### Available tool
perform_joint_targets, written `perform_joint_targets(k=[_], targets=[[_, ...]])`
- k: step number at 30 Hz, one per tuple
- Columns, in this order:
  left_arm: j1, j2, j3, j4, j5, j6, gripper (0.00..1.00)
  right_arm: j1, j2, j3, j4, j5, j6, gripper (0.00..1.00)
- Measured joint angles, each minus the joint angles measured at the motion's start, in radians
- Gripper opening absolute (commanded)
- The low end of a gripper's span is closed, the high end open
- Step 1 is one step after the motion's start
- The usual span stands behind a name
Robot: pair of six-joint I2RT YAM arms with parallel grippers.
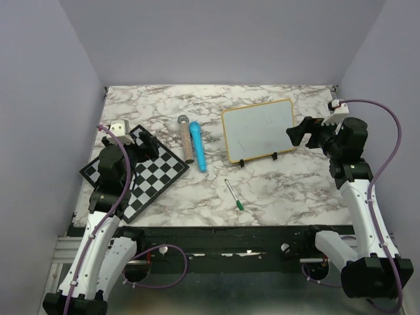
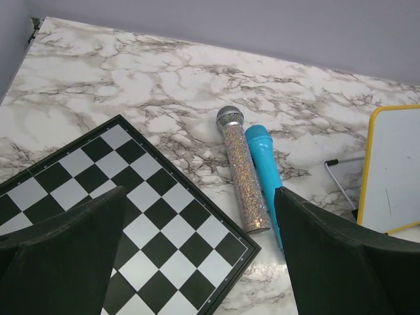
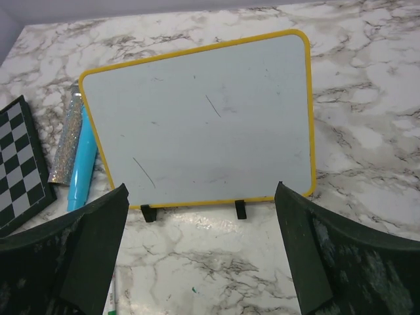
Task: Write a sentence on the whiteboard
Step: Pick up the whiteboard marker from the center of the board.
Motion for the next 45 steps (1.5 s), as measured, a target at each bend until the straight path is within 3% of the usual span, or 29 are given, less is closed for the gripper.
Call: perform_joint_targets(k=[7, 16, 20, 26, 32, 39, 45], targets=[[0.0, 0.002, 0.0, 0.0, 0.02, 0.0, 0.99, 0.0, -0.002, -0.013, 0.016, -0.05, -0.001, 1.0], [0.0, 0.011, 0.0, 0.0, 0.046, -0.005, 0.99, 0.027, -0.01, -0.1, 0.02, -0.477, -0.216, 1.0], [-0.001, 0.011, 0.0, -0.005, 0.057, -0.007, 0.99, 0.135, 0.017, -0.083, -0.082, -0.541, -0.358, 1.0], [-0.003, -0.019, 0.0, -0.039, 0.071, -0.021, 0.99, 0.399, 0.129, -0.027, -0.24, -0.465, -0.482, 1.0], [-0.006, -0.091, -0.025, -0.077, 0.063, -0.029, 0.99, 0.593, 0.246, -0.005, -0.273, -0.314, -0.488, 1.0], [-0.016, -0.138, -0.042, -0.101, 0.025, -0.032, 0.99, 0.694, 0.354, 0.003, -0.254, -0.132, -0.419, 1.0], [-0.013, -0.125, -0.042, -0.106, 0.007, -0.032, 0.99, 0.763, 0.386, 0.021, -0.188, 0.067, -0.258, 1.0]])
